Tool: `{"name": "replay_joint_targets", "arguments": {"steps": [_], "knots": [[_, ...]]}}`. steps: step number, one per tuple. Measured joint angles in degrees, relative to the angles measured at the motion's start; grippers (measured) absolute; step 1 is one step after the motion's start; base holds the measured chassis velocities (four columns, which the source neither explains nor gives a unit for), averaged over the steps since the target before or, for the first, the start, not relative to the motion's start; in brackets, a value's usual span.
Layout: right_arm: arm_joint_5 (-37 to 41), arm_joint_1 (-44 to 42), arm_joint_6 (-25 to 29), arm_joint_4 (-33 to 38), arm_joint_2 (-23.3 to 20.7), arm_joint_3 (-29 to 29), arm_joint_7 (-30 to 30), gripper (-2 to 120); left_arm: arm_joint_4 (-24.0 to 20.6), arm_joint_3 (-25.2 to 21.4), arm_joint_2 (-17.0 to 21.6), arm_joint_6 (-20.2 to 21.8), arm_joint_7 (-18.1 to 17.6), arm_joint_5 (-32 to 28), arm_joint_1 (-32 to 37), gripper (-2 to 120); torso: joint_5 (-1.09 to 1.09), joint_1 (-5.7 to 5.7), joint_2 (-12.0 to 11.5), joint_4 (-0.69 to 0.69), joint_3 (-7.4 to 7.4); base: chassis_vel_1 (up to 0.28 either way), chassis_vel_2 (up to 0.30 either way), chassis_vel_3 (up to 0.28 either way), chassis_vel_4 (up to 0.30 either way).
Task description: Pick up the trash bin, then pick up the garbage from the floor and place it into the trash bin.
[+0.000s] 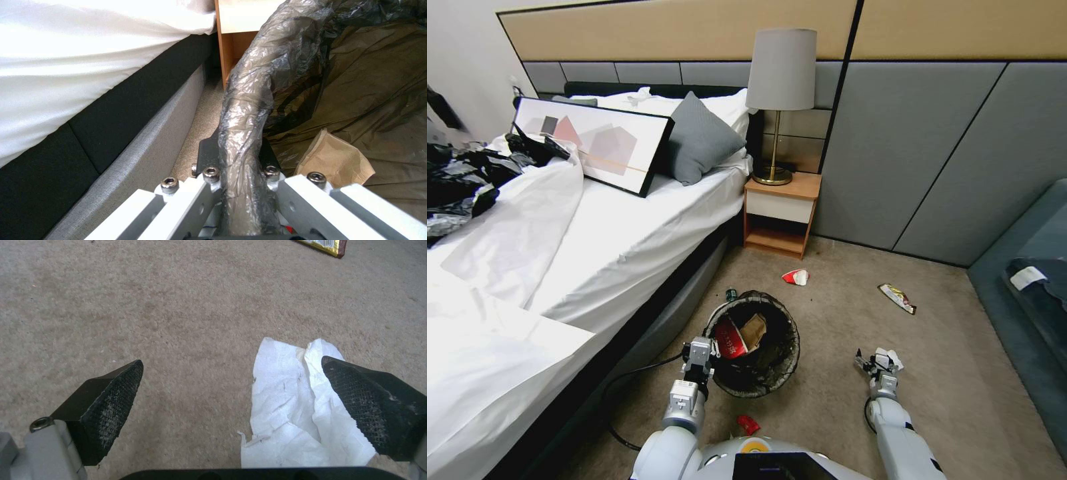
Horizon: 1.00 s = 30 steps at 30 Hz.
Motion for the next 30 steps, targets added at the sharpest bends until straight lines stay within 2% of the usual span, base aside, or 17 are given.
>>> {"name": "replay_joint_targets", "arguments": {"steps": [9, 14, 30], "knots": [[-0.05, 0.97, 1.02, -2.67, -0.58, 0.92, 0.01, 100, -0.09, -0.21, -0.16, -0.04, -0.02, -0.01, -0.09, 0, 0.0, 0.0, 0.0, 0.0, 0.0, 0.0, 0.0, 0.0, 0.0], [-0.37, 2.67, 2.32, -6.72, -1.54, 2.05, 0.02, 100, 0.0, -0.02, -0.5, -0.36, -0.04, 0.33, 0.49, 0, 0.0, 0.0, 0.0, 0.0, 0.0, 0.0, 0.0, 0.0, 0.0], [0.82, 4.89, 0.14, -10.05, -1.74, 2.72, 0.47, 100, 0.11, 0.15, -1.0, -0.7, -0.06, 0.8, 1.01, 0, 0.0, 0.0, 0.0, 0.01, 0.0, 0.0, 0.0, 0.0, 0.0]]}}
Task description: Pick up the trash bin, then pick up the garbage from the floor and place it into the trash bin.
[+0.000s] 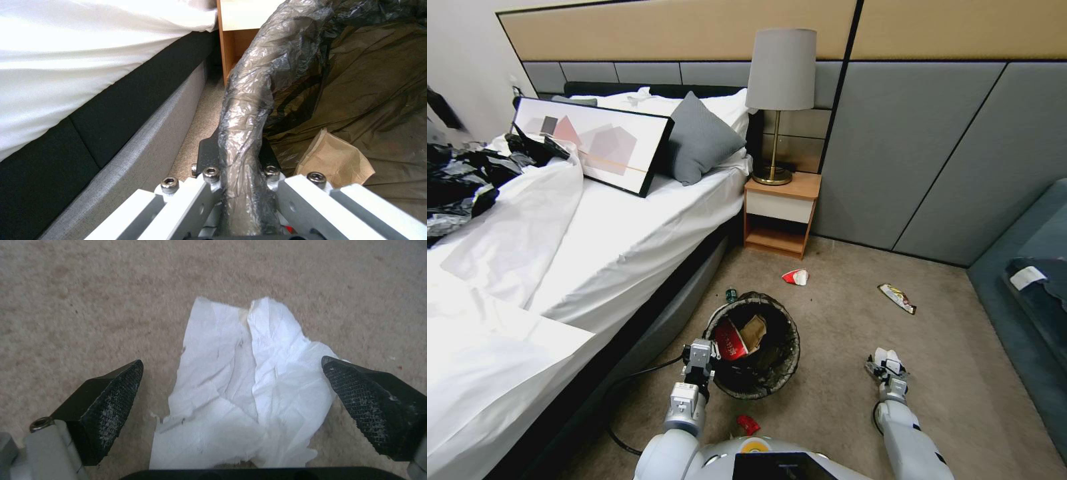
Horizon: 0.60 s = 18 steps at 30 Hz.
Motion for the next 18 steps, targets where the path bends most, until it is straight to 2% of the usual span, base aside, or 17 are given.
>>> {"name": "replay_joint_targets", "arguments": {"steps": [9, 18], "knots": [[1.17, 0.37, -1.01, -1.4, -0.02, 0.2, -0.17, 97, 0.01, 0.15, -0.2, -0.19, -0.02, 0.21, 0.1, 0, -0.02, 0.0, 0.0, 0.01, 0.0, 0.0, 0.0, 0.0, 0.0], [2.05, 0.87, -1.93, -2.59, -0.22, 0.85, -0.78, 83, 0.12, 0.34, -0.29, -0.39, -0.02, 0.31, 0.25, 0, -0.01, -0.01, 0.01, 0.03, -0.02, 0.0, 0.0, 0.0, 0.0]]}}
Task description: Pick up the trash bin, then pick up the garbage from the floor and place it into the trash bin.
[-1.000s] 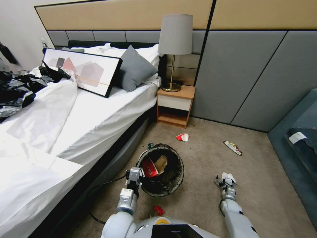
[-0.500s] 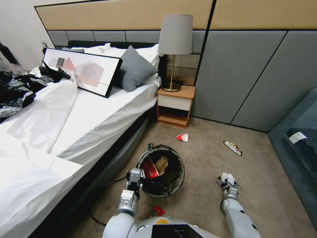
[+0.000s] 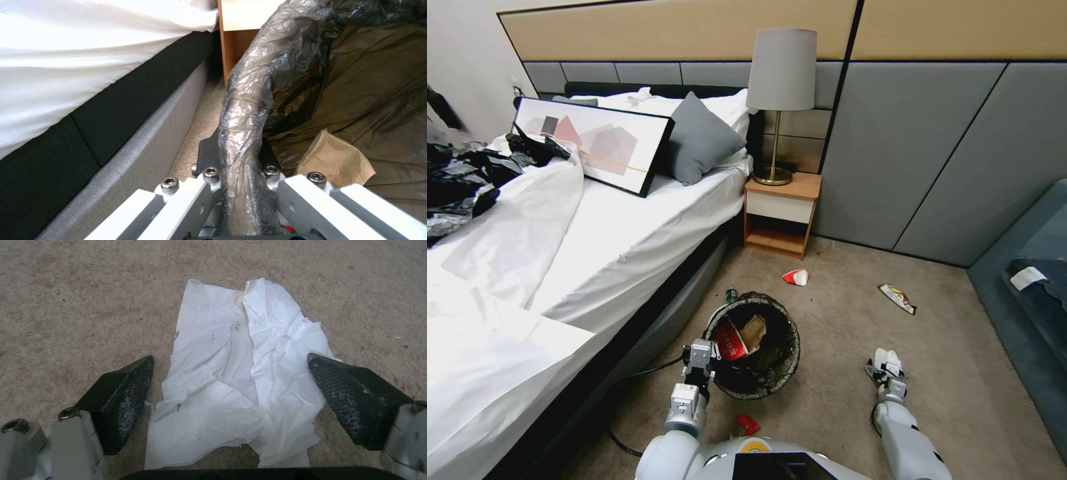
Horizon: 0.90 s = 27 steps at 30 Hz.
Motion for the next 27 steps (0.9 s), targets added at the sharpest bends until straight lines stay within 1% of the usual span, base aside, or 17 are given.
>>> {"name": "replay_joint_targets", "arguments": {"steps": [3, 4, 6, 7, 8, 11, 12, 14, 15, 18, 19, 22, 23, 26, 27], "knots": [[0.3, 0.06, -0.12, -0.29, -0.06, 0.09, -0.24, 74, 0.03, 0.03, 0.0, -0.03, 0.0, 0.02, -0.03, 0, 0.01, 0.0, 0.0, 0.0, 0.0, 0.0, 0.0, 0.0, 0.0], [0.3, 0.06, -0.12, -0.29, -0.06, 0.09, -0.24, 74, 0.03, 0.03, 0.0, -0.03, 0.0, 0.02, -0.03, 0, 0.01, 0.0, 0.0, 0.0, 0.0, 0.0, 0.0, 0.0, 0.0], [0.3, 0.0, -0.12, -0.31, -0.03, 0.13, -0.26, 69, 0.11, 0.08, -0.05, -0.04, 0.0, 0.05, -0.03, 0, 0.02, 0.0, 0.0, 0.01, 0.0, 0.0, 0.0, 0.0, 0.0], [0.26, -0.07, -0.12, -0.28, 0.08, 0.17, -0.26, 65, 0.15, 0.14, -0.07, -0.04, 0.0, 0.1, -0.03, 0, 0.01, 0.0, 0.0, 0.01, 0.0, 0.0, 0.0, 0.0, 0.0], [0.26, -0.07, -0.12, -0.28, 0.08, 0.17, -0.26, 65, 0.15, 0.14, -0.07, -0.04, 0.0, 0.1, -0.03, 0, 0.01, 0.0, 0.0, 0.01, 0.0, 0.0, 0.0, 0.0, 0.0], [0.14, -0.15, -0.12, -0.25, 0.43, 0.21, -0.27, 55, 0.24, 0.23, -0.07, -0.05, 0.0, 0.12, -0.09, 0, 0.0, 0.0, 0.0, 0.01, 0.0, 0.0, 0.0, 0.0, 0.0], [0.14, -0.15, -0.12, -0.25, 0.43, 0.21, -0.27, 55, 0.24, 0.23, -0.07, -0.05, 0.0, 0.12, -0.09, 0, 0.0, 0.0, 0.0, 0.01, 0.0, 0.0, 0.0, 0.0, 0.0], [-0.05, -0.2, -0.12, -0.25, 0.61, 0.28, -0.29, 49, 0.24, 0.23, -0.05, -0.05, 0.0, 0.13, -0.05, 0, 0.0, 0.0, 0.0, 0.01, 0.01, 0.0, 0.0, 0.0, 0.0], [-0.05, -0.2, -0.12, -0.25, 0.61, 0.28, -0.29, 49, 0.24, 0.23, -0.05, -0.05, 0.0, 0.13, -0.05, 0, 0.0, 0.0, 0.0, 0.01, 0.01, 0.0, 0.0, 0.0, 0.0], [-0.12, -0.35, -0.11, -0.25, 0.72, 0.39, -0.39, 39, 0.21, 0.2, -0.03, -0.06, 0.0, 0.14, -0.05, 0, 0.02, 0.0, 0.0, 0.01, 0.01, 0.0, 0.0, 0.0, 0.0], [-0.12, -0.35, -0.11, -0.25, 0.72, 0.39, -0.39, 39, 0.21, 0.2, -0.03, -0.06, 0.0, 0.14, -0.05, 0, 0.02, 0.0, 0.0, 0.01, 0.01, 0.0, 0.0, 0.0, 0.0], [-0.22, -0.52, -0.11, -0.25, 0.72, 0.54, -0.62, 30, 0.17, 0.21, -0.05, -0.09, 0.01, 0.14, -0.05, 0, 0.03, 0.0, 0.0, 0.02, 0.01, 0.0, 0.0, 0.0, 0.0], [-0.22, -0.52, -0.11, -0.25, 0.72, 0.54, -0.62, 30, 0.17, 0.21, -0.05, -0.09, 0.01, 0.14, -0.05, 0, 0.03, 0.0, 0.0, 0.02, 0.01, 0.0, 0.0, 0.0, 0.0], [-0.48, -0.79, -0.11, -0.26, 0.59, 0.81, -1.05, 20, 0.09, 0.35, -0.08, -0.11, 0.02, 0.14, -0.02, 0, 0.05, 0.0, 0.0, 0.02, 0.01, 0.0, 0.0, 0.0, 0.0], [-0.48, -0.79, -0.11, -0.26, 0.59, 0.81, -1.05, 20, 0.09, 0.35, -0.08, -0.11, 0.02, 0.14, -0.02, 0, 0.05, 0.0, 0.0, 0.02, 0.01, 0.0, 0.0, 0.0, 0.0]]}}
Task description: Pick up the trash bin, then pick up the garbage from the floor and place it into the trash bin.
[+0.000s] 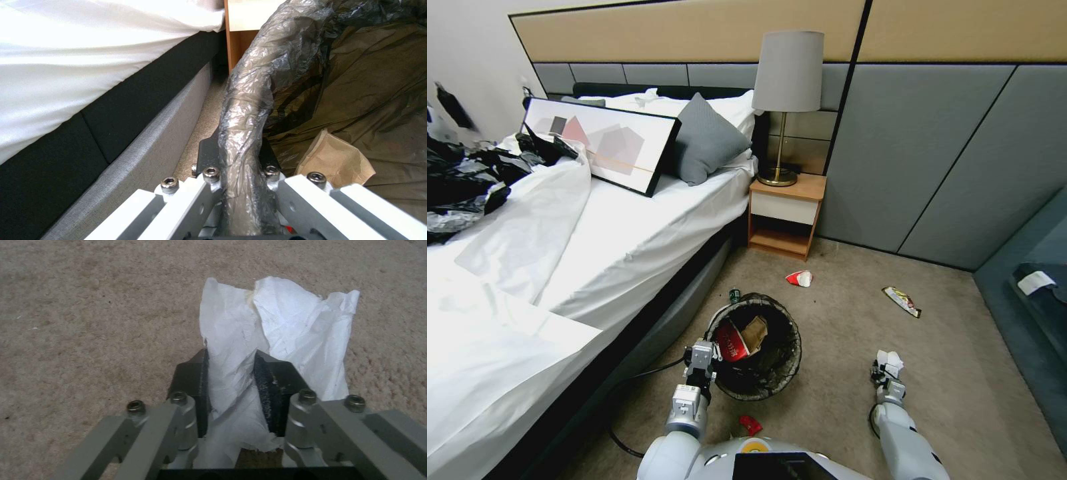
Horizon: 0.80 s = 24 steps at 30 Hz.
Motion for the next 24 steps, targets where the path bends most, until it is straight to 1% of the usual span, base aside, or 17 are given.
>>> {"name": "replay_joint_targets", "arguments": {"steps": [2, 3, 4, 5, 6, 7, 10, 12, 18, 24], "knots": [[-0.03, -0.14, 0.0, 0.0, -0.08, 0.06, -0.12, 15, -0.02, 0.01, 0.02, -0.01, 0.0, 0.01, 0.04, 0, -0.01, 0.0, 0.0, 0.0, 0.0, 0.0, 0.0, 0.0, 0.0], [-0.05, -0.27, 0.0, 0.01, -0.2, 0.29, -0.14, 11, -0.08, 0.0, 0.03, -0.02, -0.01, 0.02, 0.11, 0, -0.03, 0.01, 0.0, -0.02, 0.0, 0.0, 0.0, 0.0, 0.0], [-0.05, -0.27, 0.0, 0.01, -0.2, 0.29, -0.14, 11, -0.08, 0.0, 0.03, -0.02, -0.01, 0.02, 0.11, 0, -0.03, 0.01, 0.0, -0.02, 0.0, 0.0, 0.0, 0.0, 0.0], [-0.04, -0.34, 0.0, 0.0, -0.3, 0.43, -0.12, 8, -0.1, 0.02, 0.0, -0.03, -0.01, 0.03, 0.13, 0, -0.07, 0.01, 0.0, -0.06, 0.01, 0.0, 0.0, 0.0, 0.0], [-0.24, -0.56, 0.14, 0.04, -0.41, 0.6, -0.15, 3, -0.14, 0.02, 0.01, -0.06, 0.0, 0.04, 0.09, 0, -0.15, 0.01, -0.01, -0.15, 0.02, 0.0, 0.0, 0.0, 0.0], [-0.37, -0.59, 0.26, 0.04, -0.4, 0.61, -0.14, 0, -0.19, 0.06, -0.03, -0.09, 0.02, 0.04, 0.1, 0, -0.08, 0.01, -0.01, -0.14, 0.01, -0.034, -0.061, -0.027, -0.04], [-0.47, -0.68, 0.39, 0.06, -0.4, 0.64, -0.12, 0, -0.23, 0.08, -0.09, -0.13, 0.02, 0.04, 0.07, 0, -0.1, 0.01, -0.01, -0.13, 0.02, -0.011, -0.02, -0.009, -0.013], [-0.48, -0.7, 0.45, 0.11, -0.4, 0.65, -0.12, 0, -0.23, 0.08, -0.13, -0.17, 0.02, 0.05, 0.14, 0, -0.06, 0.01, -0.01, -0.13, 0.02, 0.0, 0.0, 0.0, 0.0], [-0.62, -0.78, 0.69, 0.19, -0.34, 0.62, -0.14, 0, -0.23, 0.13, -0.19, -0.32, 0.01, 0.18, 0.2, 0, -0.05, 0.01, -0.01, -0.06, 0.02, 0.0, 0.0, 0.0, 0.0], [-1.03, -1.36, 1.57, 1.28, -0.21, 0.6, -0.18, 0, -0.25, 0.15, -0.28, -0.33, 0.01, 0.23, 0.19, 0, -0.02, 0.01, -0.01, -0.08, 0.02, 0.0, 0.0, 0.0, 0.0]]}}
